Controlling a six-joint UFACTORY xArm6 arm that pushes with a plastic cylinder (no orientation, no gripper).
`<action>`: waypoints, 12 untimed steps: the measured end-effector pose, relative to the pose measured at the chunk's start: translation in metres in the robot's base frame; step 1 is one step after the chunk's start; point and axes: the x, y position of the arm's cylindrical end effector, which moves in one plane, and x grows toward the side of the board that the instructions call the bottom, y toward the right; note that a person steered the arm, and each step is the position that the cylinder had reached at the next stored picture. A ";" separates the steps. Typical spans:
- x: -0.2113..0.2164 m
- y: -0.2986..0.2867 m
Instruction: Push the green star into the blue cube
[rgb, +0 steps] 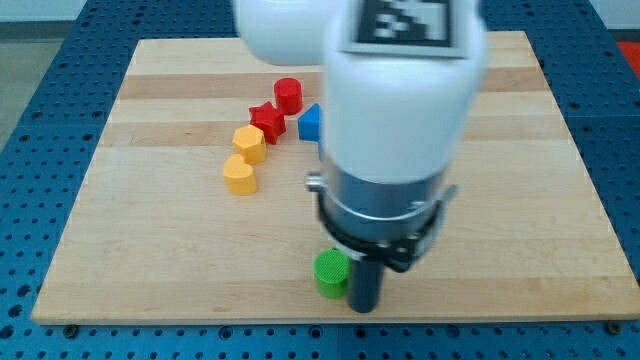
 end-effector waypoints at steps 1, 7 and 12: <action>0.000 -0.001; -0.081 0.008; -0.159 0.082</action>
